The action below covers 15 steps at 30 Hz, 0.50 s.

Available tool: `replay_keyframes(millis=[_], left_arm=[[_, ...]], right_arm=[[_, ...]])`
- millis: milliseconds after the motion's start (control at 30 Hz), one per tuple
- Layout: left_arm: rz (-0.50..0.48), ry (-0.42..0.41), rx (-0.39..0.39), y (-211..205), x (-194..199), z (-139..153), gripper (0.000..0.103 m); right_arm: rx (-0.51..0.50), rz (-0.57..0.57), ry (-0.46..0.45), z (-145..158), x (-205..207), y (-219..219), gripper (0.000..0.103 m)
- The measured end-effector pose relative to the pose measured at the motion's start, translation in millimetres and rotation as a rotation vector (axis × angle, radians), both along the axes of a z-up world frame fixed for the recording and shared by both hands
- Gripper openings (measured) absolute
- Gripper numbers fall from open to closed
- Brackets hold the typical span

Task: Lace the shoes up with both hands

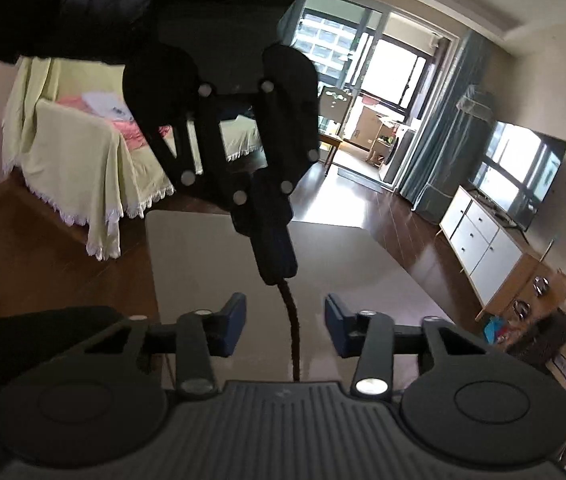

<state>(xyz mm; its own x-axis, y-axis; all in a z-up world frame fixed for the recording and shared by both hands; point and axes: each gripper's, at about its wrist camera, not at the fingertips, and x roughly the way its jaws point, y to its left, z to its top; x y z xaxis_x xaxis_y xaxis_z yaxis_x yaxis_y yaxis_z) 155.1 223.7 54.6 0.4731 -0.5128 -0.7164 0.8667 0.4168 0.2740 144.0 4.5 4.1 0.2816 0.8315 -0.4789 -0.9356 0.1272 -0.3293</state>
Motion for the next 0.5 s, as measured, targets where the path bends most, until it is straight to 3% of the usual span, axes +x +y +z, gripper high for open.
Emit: replay_keyframes(millis=[133, 233, 400, 500], left_arm=[[-0.002, -0.005, -0.016, 1, -4, 1, 0.002], [0.0, -0.015, -0.042, -5, 0, 2, 0.002], [0.044, -0.04, -0.134, -11, 10, 9, 0.003], [0.096, -0.07, -0.217, -13, 22, 17, 0.011]], right_arm=[[-0.01, 0.031, -0.041, -3, -19, 4, 0.028], [0.005, 0.025, -0.057, -3, -20, 1, 0.005], [0.024, -0.087, -0.021, 2, -11, -12, 0.004], [0.063, -0.227, -0.012, 15, -3, -38, 0.004]])
